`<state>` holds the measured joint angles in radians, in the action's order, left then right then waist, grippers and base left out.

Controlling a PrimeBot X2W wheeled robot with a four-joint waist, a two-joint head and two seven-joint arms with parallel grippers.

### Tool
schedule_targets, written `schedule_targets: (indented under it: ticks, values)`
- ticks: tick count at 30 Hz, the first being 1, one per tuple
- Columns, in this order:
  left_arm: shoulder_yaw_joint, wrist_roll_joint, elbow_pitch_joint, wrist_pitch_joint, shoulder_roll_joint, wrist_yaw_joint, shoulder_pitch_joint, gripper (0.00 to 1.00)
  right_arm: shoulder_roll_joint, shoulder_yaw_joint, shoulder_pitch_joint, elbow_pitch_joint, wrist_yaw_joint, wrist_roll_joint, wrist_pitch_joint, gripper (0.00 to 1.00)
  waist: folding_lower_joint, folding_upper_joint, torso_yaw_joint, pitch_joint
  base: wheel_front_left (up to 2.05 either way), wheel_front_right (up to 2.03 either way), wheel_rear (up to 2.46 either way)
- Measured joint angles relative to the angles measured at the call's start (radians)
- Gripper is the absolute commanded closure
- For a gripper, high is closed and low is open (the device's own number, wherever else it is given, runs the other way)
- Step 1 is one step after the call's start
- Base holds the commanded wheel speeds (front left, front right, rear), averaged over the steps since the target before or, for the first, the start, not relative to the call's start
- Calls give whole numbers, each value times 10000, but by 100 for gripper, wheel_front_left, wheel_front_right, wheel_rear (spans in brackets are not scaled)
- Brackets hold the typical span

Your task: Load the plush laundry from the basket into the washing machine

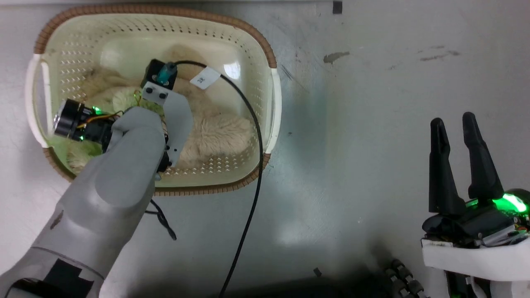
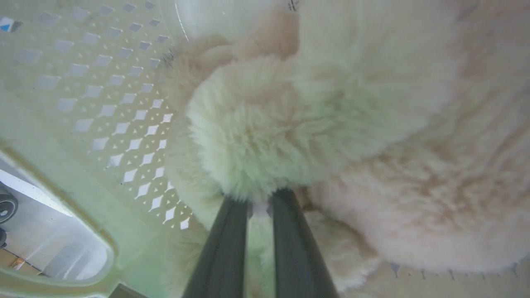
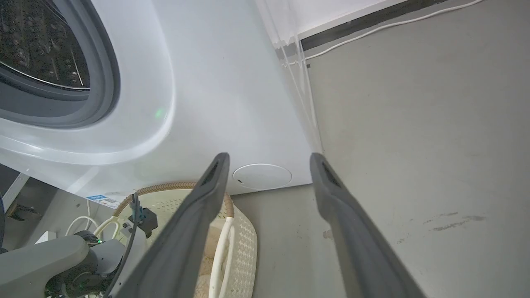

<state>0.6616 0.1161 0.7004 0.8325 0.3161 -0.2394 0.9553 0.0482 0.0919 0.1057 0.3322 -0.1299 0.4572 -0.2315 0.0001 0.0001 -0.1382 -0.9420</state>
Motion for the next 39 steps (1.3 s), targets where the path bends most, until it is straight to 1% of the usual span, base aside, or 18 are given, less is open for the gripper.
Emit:
schedule_targets:
  ticks: [6, 10, 14, 18, 21, 25, 29, 30, 31, 34, 35, 36, 37, 38, 39]
  values:
    - [374, 109, -571, 324, 142, -267, 252, 100, 0, 107, 388, -36, 0, 219, -117, 0, 0, 0, 143, -214, 0, 0, 0]
    - [692, 303, -663, 393, 153, -405, 268, 100, -2, 316, 706, -199, 0, 355, -213, 0, 0, 0, 247, 38, 0, 0, 0]
    - [757, 608, -844, -128, 35, -420, 144, 100, 0, 336, 754, -387, 0, 385, -236, 0, 0, 0, 344, 536, 0, 0, 0]
    - [798, 775, -803, -907, -115, -366, -236, 100, 0, 236, 770, -667, 0, 374, -261, 0, 0, 0, 506, 1212, 0, 0, 0]
    - [780, 1080, -702, -1603, -341, -267, -580, 100, 0, 59, 712, -857, 0, 272, -261, 0, -1, 0, 672, 1794, 0, 0, 0]
    - [744, 1455, -533, -2727, -800, -6, -965, 100, 0, -100, 527, -1131, 0, 44, -261, 0, -1, 0, 970, 2609, 0, 0, 0]
    - [644, 1948, -314, -3950, -1392, 265, -1383, 100, 0, -334, 36, -1331, 0, -219, -261, 0, -2, 0, 1345, 3459, 0, 0, 0]
    - [598, 2153, -163, -4537, -1620, 418, -1586, 100, 0, -366, -170, -1471, 0, -320, -263, 0, -2, 0, 1564, 3891, 0, 0, 0]
    - [598, 2153, -163, -4537, -1620, 418, -1586, 100, 0, -366, -170, -1471, 0, -320, -263, 0, -2, 0, 1564, 3891, 0, 0, 0]
    - [393, 2512, 50, -5461, -1854, 610, -1908, 100, 0, -408, -453, -1634, 0, -468, -261, 0, -3, 0, 1897, 4544, 0, 0, 0]
    - [324, 2665, 161, -6059, -1894, 754, -2100, 100, 0, -464, -647, -1753, 0, -520, -263, 0, -3, 0, 2122, 4967, 0, 0, 0]
    - [324, 2665, 161, -6059, -1894, 754, -2100, 100, 0, -464, -647, -1753, 0, -520, -263, 0, -3, 0, 2122, 4967, 0, 0, 0]
    - [226, 2792, 209, -6345, -1921, 769, -2215, 100, 0, -460, -720, -1814, 0, -531, -261, 0, -3, 0, 2229, 5169, 0, 0, 0]
    - [192, 2920, 274, -6870, -1965, 911, -2421, 100, 0, -456, -855, -1904, 0, -546, -263, 0, -3, 0, 2427, 5567, 0, 0, 0]
    - [192, 2920, 274, -6870, -1965, 911, -2421, 100, 0, -456, -855, -1904, 0, -546, -263, 0, -3, 0, 2427, 5567, 0, 0, 0]
